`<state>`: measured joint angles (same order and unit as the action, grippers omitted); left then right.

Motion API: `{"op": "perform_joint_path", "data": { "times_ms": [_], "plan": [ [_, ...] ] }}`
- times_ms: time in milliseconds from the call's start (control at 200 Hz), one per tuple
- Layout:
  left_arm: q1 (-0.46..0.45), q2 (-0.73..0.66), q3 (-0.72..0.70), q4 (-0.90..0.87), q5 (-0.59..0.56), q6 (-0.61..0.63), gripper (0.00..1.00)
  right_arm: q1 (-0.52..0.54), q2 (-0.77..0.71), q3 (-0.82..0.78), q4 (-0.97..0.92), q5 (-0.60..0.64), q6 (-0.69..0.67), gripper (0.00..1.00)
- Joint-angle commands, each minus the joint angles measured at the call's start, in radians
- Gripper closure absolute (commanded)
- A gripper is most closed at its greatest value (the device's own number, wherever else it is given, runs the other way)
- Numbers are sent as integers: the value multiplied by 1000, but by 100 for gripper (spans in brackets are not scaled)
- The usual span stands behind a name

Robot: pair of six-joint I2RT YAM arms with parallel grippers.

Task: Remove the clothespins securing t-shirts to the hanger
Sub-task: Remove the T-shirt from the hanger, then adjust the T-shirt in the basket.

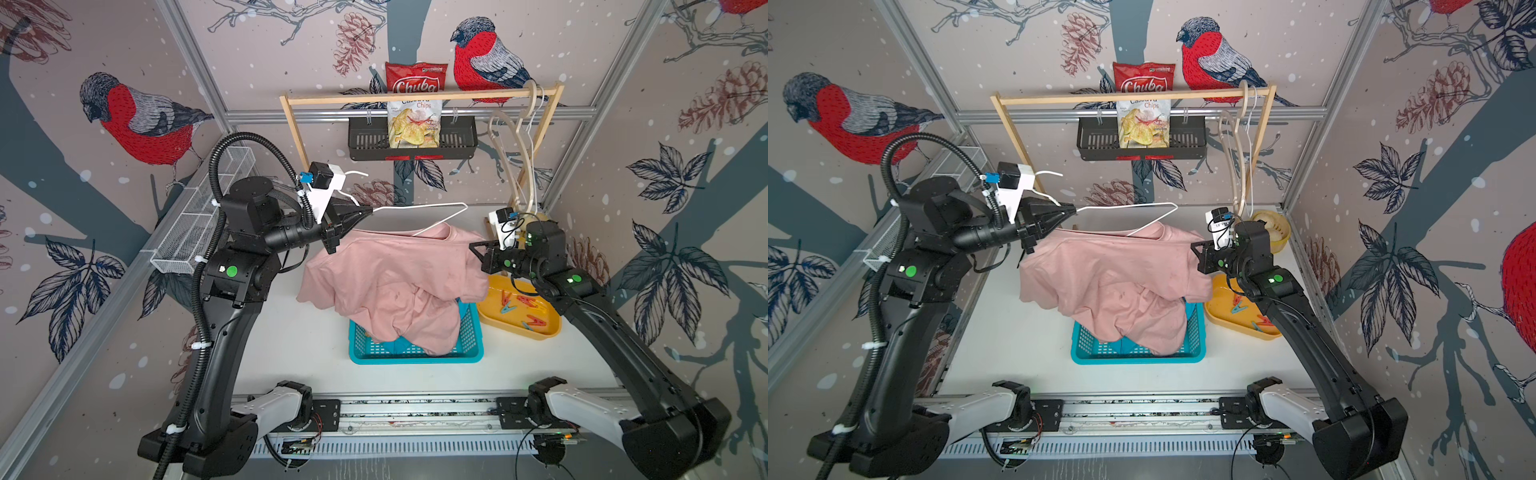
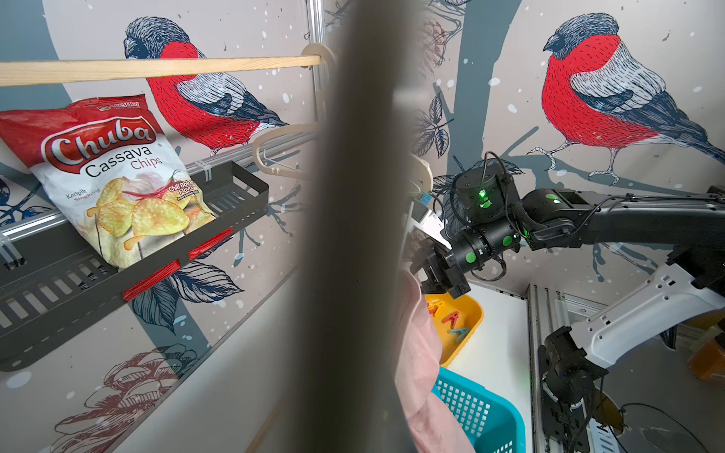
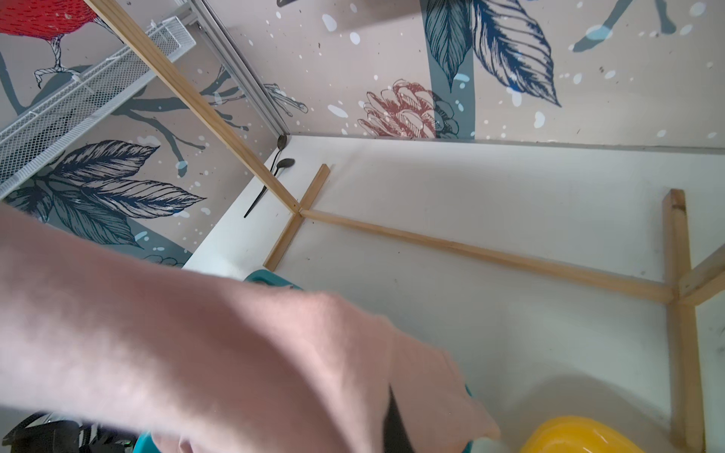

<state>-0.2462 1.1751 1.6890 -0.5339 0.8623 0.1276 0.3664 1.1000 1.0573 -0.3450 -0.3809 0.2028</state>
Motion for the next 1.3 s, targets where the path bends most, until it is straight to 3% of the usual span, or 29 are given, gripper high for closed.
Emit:
{"op": "perform_joint_path", "data": {
  "times_ms": [0, 55, 125, 225, 470, 665, 1021, 1091, 1201, 1296],
  "plan": [
    [-13, 7, 26, -15, -30, 19, 100, -2, 1, -13, 17, -9, 19, 100],
    [-37, 19, 50, -46, -64, 37, 100, -2, -3, -19, 17, -20, 19, 99],
    [-85, 45, 97, -106, -130, 73, 100, -2, -11, -28, 17, -29, 16, 77],
    [-139, 94, 174, -184, -186, 108, 100, -2, -29, -44, 5, -29, 6, 58],
    [-171, 153, 266, -217, -187, 113, 100, -3, -136, -55, -11, 29, -15, 27],
    [-266, 229, 357, -320, -315, 163, 100, -3, -233, 51, -87, 184, -81, 22],
    [-319, 278, 356, -359, -405, 185, 100, 27, -262, 136, -159, 59, -154, 23],
    [-319, 270, 346, -354, -451, 176, 100, 80, -240, 136, -158, 90, -154, 23],
    [-307, 239, 295, -312, -629, 127, 100, 241, -185, 129, -140, 210, -151, 22],
    [-222, 209, 234, -270, -676, 53, 100, 401, -103, 133, -127, 359, -168, 19]
  ]
}}
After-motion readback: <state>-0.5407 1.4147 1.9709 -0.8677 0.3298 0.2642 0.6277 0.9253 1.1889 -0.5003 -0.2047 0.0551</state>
